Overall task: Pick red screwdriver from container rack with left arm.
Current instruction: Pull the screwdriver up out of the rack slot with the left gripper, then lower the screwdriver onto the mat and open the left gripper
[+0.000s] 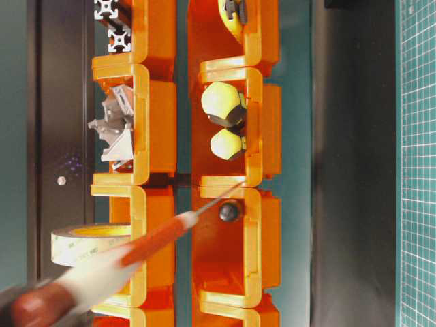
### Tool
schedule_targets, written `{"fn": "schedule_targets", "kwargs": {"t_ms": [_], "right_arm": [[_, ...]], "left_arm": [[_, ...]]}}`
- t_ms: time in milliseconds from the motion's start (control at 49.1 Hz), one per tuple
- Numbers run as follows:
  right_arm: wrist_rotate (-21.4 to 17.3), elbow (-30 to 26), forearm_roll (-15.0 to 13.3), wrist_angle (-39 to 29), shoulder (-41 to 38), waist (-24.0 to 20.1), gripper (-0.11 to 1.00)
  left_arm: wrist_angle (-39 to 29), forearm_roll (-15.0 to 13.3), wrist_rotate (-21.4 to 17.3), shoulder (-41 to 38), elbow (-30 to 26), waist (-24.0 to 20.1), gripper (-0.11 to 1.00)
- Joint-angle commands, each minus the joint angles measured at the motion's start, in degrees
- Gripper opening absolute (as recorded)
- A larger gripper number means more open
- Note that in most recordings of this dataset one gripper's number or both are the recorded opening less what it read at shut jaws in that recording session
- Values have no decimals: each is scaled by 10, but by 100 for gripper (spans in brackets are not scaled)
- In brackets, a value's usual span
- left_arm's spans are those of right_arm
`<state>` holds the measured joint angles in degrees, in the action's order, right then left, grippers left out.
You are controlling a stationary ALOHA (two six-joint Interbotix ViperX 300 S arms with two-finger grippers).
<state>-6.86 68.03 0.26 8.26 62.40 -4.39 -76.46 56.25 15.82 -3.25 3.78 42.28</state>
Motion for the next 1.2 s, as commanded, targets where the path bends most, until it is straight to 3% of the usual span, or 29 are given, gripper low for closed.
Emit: {"fn": "schedule_targets", "kwargs": {"t_ms": [0,549,733,1180], "right_arm": [[-1,-24,2,-7,3,-1,0],[-2,-26,3,-23,8,-1,0],[-2,-26,3,-23,9,-1,0],[-1,-26,3,-23,9,-1,0]], "left_arm": [[23,4,0,-5,-2,-7,25],[279,3,25,-14,142,-129,25],[294,3,54,-13,163,-143,25],[302,3,57,-15,178,-148,25]]}}
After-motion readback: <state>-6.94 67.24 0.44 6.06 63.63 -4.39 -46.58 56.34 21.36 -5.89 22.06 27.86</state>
